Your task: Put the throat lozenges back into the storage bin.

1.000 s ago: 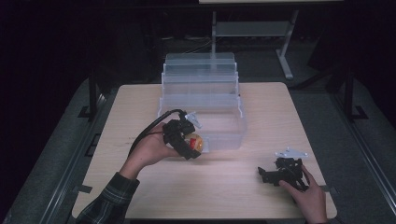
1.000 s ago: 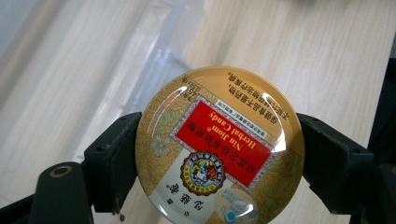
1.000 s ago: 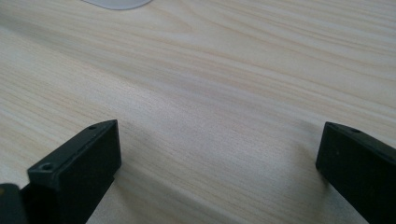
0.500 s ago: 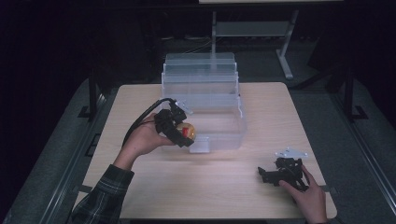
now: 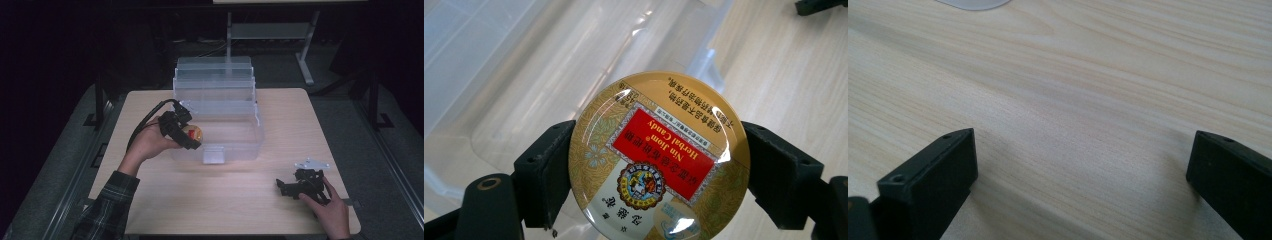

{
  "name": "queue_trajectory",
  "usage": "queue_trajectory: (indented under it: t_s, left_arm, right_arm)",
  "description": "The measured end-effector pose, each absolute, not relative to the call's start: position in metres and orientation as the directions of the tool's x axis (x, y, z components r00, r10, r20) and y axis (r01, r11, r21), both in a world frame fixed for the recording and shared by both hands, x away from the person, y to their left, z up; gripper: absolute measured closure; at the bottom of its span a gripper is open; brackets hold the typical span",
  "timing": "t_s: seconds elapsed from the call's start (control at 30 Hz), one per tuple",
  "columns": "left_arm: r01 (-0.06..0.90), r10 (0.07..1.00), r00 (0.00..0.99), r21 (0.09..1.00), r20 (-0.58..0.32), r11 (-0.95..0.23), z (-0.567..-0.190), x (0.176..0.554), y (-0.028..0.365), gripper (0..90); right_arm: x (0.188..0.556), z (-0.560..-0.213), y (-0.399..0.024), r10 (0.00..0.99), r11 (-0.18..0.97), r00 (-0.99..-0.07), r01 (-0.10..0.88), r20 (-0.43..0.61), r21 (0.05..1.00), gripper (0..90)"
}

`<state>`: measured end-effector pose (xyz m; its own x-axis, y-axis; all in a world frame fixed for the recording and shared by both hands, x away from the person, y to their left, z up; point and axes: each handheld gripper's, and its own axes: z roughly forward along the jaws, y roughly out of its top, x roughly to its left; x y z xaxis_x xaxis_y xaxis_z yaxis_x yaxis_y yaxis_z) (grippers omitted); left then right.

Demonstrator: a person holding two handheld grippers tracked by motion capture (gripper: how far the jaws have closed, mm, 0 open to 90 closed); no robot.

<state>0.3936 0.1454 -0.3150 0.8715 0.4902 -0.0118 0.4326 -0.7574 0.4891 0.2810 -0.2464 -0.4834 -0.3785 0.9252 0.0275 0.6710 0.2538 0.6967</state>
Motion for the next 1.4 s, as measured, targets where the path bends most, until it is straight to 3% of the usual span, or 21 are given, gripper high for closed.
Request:
queue_trajectory:
  t_s: [0.63, 1.4]
  left_arm:
    - [0.507, 0.576, 0.818, 0.468, 0.003, -0.723, -0.321, 0.421, 0.173, 19.5]
    - [0.529, 0.587, 0.81, 0.414, 0.016, -0.741, -0.34, 0.44, 0.18, 19.3]
  right_arm:
    - [0.281, -0.483, -0.246, 0.925, 0.254, -0.378, 0.671, 0.027, 0.697, 0.0]
    - [0.281, -0.483, -0.246, 0.925, 0.254, -0.378, 0.671, 0.027, 0.697, 0.0]
